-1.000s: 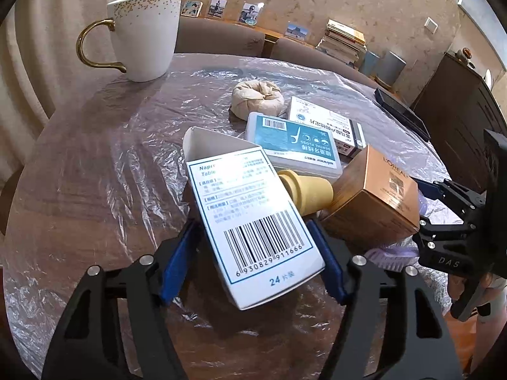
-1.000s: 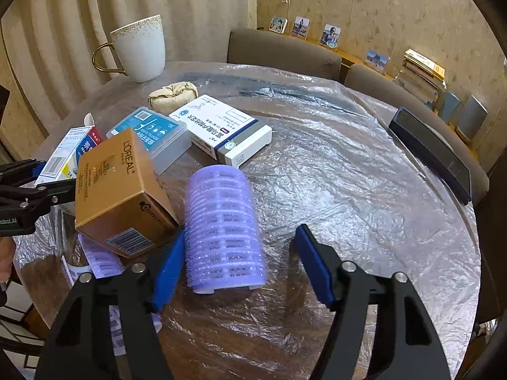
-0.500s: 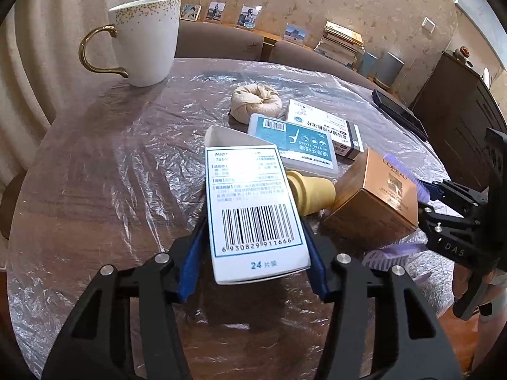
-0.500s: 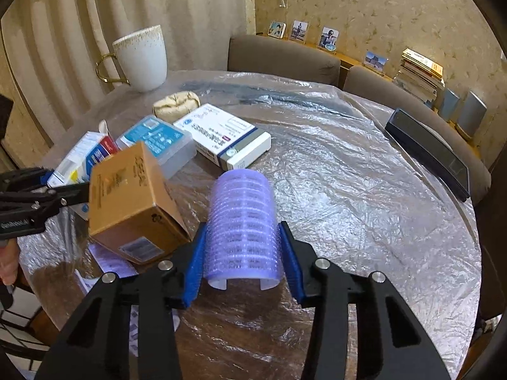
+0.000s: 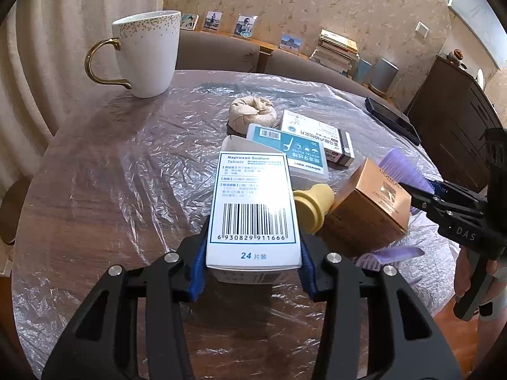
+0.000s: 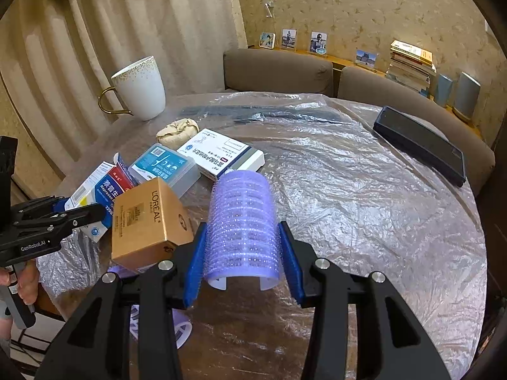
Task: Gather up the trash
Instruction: 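Grasp the white tablet box with the left tool while the right tool grasps the purple roller, then carry the white box with the left tool while the right tool carries the purple roller over the bin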
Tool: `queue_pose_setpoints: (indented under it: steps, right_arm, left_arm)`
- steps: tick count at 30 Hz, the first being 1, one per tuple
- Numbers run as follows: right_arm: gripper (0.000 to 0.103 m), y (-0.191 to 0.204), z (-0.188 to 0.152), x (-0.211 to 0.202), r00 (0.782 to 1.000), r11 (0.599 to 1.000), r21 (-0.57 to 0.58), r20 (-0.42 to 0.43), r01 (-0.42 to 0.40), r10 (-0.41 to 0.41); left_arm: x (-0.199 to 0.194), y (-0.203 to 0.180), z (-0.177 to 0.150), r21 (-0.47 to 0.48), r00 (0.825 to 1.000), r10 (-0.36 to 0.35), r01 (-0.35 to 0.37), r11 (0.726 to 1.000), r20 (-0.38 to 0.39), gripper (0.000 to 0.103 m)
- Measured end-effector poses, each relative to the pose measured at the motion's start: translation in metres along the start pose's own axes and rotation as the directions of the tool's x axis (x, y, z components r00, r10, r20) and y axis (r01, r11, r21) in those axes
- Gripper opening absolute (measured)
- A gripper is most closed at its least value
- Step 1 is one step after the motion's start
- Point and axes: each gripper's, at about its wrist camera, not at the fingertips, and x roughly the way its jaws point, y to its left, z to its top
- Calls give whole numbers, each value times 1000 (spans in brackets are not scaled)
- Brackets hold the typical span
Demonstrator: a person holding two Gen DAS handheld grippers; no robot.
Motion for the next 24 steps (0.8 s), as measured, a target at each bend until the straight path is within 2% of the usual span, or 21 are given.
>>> queue_pose_setpoints:
  steps: [8,24]
  right_arm:
    - [43,0,-3,-14,999,1000,24,33,-8,7]
    - [43,6,-19,-49,997,999,24,69,-44,42]
  left_arm:
    - [-15,0,2,-4,999,16,-16,1000,52,47]
    - [-35,-16,-15,-4,998,18,-17,1000,53,47]
